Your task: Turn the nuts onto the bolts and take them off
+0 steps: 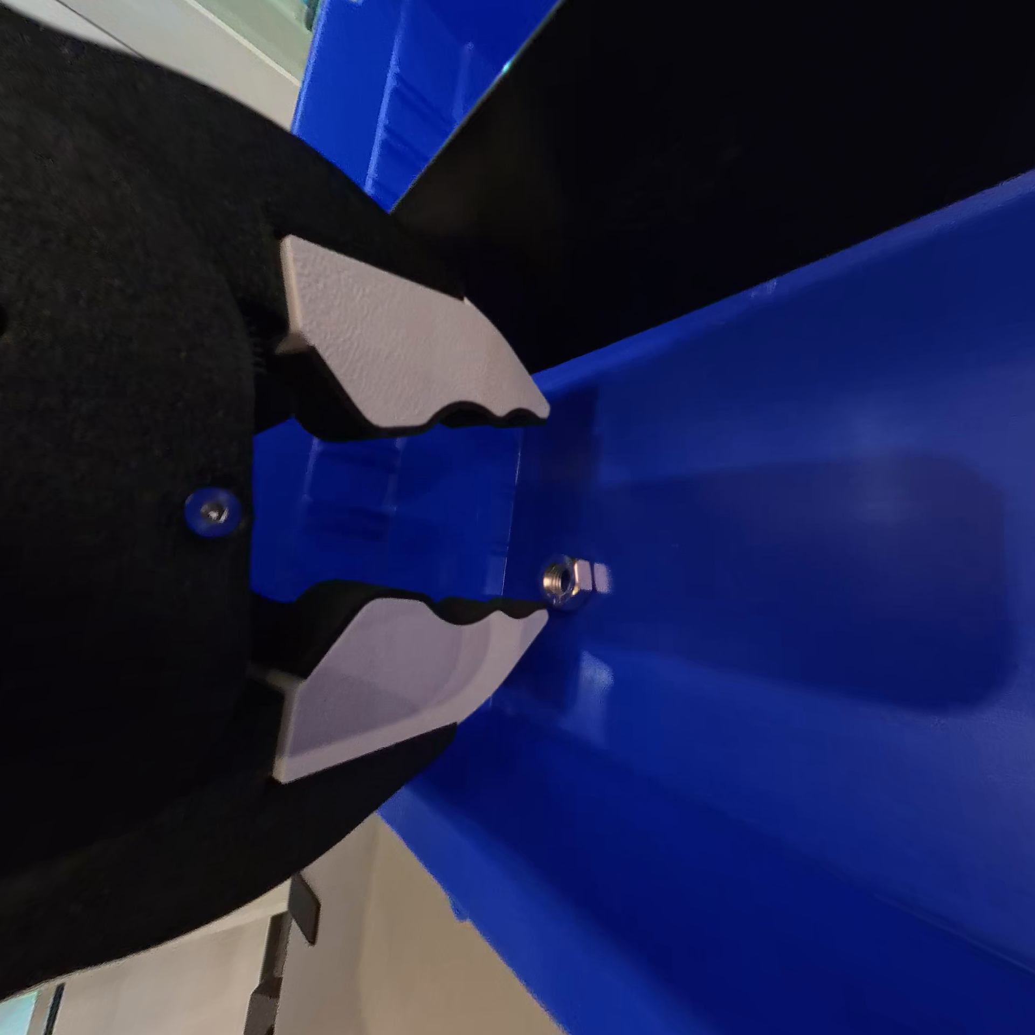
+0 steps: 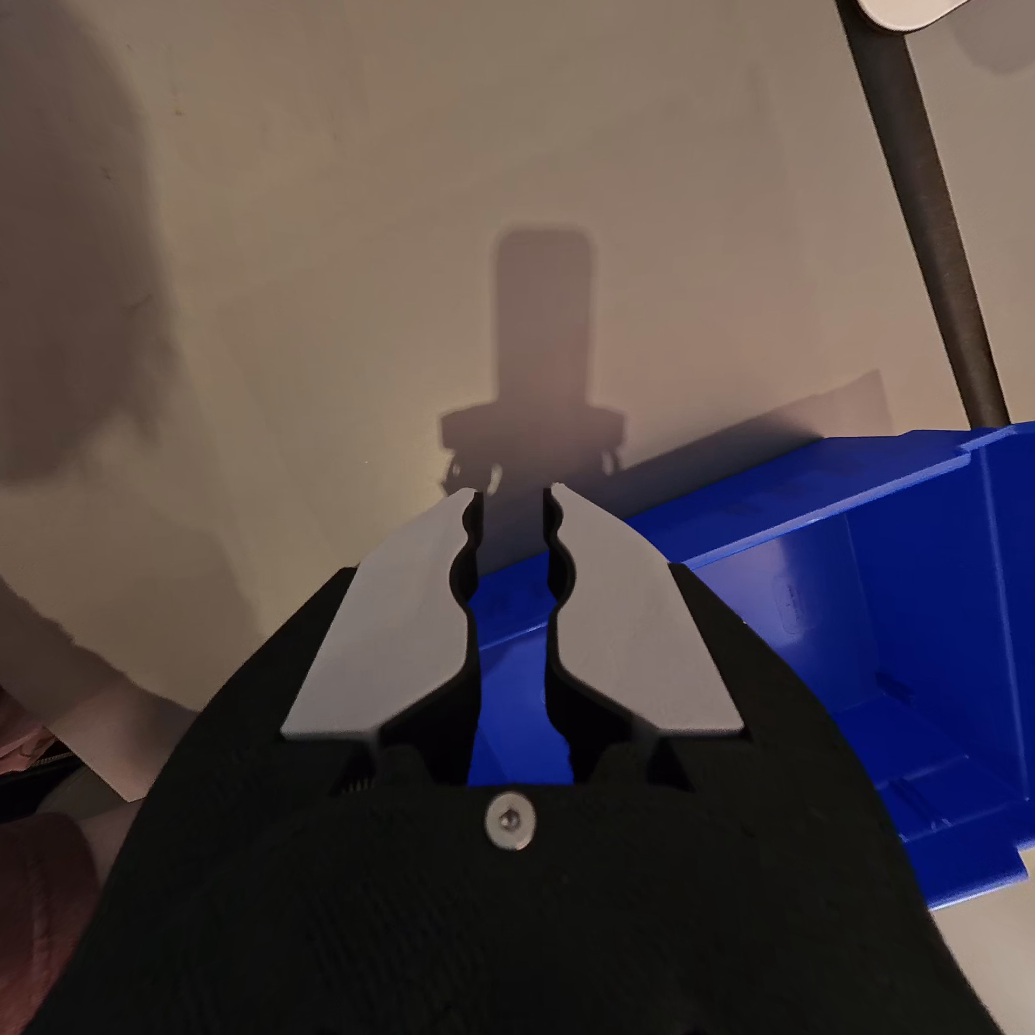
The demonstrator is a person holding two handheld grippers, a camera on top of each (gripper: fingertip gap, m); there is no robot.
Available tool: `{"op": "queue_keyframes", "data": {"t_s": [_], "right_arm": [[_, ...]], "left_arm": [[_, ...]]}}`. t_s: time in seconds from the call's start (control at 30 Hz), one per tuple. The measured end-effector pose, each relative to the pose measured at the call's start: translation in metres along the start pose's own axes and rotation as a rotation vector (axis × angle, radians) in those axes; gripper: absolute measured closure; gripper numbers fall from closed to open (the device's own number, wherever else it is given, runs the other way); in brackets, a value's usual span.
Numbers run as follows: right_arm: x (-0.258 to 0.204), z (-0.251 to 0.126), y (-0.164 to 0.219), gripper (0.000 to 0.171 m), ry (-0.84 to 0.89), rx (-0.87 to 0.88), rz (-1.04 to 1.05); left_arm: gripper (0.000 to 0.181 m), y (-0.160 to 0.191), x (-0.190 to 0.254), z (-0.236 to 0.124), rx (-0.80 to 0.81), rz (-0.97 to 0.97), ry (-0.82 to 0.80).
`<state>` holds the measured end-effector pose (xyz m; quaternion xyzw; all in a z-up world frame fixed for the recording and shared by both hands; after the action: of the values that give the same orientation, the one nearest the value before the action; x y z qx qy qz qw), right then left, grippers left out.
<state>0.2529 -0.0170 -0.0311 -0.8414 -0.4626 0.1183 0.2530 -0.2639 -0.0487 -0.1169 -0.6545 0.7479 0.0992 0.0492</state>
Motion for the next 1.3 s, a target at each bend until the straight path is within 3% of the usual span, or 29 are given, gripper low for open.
{"op": "queue_keyframes", "data": {"t_s": [0.33, 0.43, 0.9, 1.13, 1.3], "right_arm": [[0.000, -0.001, 0.001, 0.150, -0.004, 0.002, -0.003], [0.001, -0.001, 0.000, 0.150, -0.006, 0.004, 0.000], [-0.002, -0.001, 0.002, 0.151, -0.013, -0.009, -0.008], [-0.003, -0.002, 0.002, 0.152, -0.020, -0.006, -0.013], [-0.004, -0.006, 0.000, 0.152, -0.022, 0.013, -0.021]], "left_arm": [[0.136, -0.004, 0.009, 0.003, 0.031, -0.184, 0.146], [0.149, -0.006, 0.011, 0.003, 0.035, -0.171, 0.143], [0.160, -0.006, 0.021, 0.005, 0.039, -0.143, 0.210], [0.163, -0.005, 0.021, 0.004, 0.026, -0.140, 0.201], [0.163, -0.013, 0.006, -0.010, 0.094, -0.176, 0.080]]}}
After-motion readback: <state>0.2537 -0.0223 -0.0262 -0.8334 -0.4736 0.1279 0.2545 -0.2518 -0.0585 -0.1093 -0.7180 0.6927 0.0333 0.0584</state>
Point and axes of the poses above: each gripper's, where its closed fingertips meet, z out along the fingers, y out of its underside, x = y × z across the jaws, the point moved 3 cm from there along -z, back along the fingers, and after that the axes turned 13 degrees about x, right-handed, at the moved point
